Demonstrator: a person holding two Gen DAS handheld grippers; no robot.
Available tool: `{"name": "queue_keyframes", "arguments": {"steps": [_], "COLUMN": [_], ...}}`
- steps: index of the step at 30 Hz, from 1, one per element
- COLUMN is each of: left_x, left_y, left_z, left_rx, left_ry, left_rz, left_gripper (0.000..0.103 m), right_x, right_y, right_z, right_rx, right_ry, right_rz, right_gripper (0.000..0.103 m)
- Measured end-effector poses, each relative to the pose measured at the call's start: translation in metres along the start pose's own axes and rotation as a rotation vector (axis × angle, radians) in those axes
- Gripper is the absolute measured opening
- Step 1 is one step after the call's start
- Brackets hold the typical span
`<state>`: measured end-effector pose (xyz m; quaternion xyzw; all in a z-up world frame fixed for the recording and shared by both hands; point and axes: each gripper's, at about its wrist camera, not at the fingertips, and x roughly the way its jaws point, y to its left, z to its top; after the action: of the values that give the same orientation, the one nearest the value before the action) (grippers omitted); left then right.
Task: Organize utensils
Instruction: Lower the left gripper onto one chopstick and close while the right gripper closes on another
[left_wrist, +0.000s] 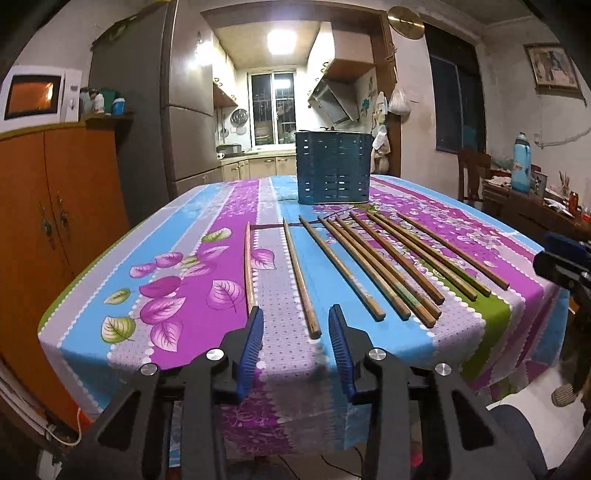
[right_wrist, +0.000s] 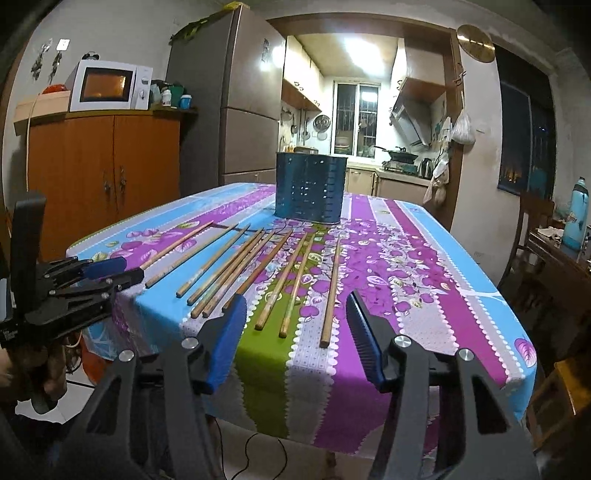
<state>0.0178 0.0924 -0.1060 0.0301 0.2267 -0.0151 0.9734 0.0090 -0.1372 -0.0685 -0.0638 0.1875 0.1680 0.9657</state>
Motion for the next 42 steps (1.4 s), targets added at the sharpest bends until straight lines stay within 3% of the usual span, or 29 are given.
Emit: {"name": "queue_keyframes", "arguments": {"steps": [11, 16, 22, 26, 32, 42], "left_x": [0.013, 0.02, 0.007, -0.009, -0.001, 0.016], "left_y": [-0.013, -0.012, -0.009, 0.003, 0.017, 0.018], "left_z": [-0.003, -0.004, 0.0, 0.003, -0.01, -0.012], "left_rx": [0.025, 0.012, 0.01, 0.01, -0.015, -0.003], "left_ry": [0.015, 0.023, -0.035, -0.081, -0.017, 0.002], "left_rz": [-0.018, -0.012, -0.003, 0.044, 0.082, 0.096], "left_gripper": [0.018, 0.017, 0.017, 0.017, 0.018, 0.018], "right_x": [0.011, 0.014, 0.015, 0.014, 0.021, 0.022], "right_y": [0.003, 0.001, 0.002, -0.001, 0.001, 0.003], "right_z": [-0.001, -0.001, -0.001, 0.002, 0.0, 0.005], "right_rx": [-0.009, -0.01, -0.016, -0.01, -0.016, -0.029], "right_ry": [0.033, 0.045, 0.04, 0.026, 0.045, 0.04], "right_rz": [0.011, 0.012, 0.014, 0.01, 0.019, 0.011], "right_gripper": [0.049, 0.038, 0.038, 0.038, 0.038, 0.038]}}
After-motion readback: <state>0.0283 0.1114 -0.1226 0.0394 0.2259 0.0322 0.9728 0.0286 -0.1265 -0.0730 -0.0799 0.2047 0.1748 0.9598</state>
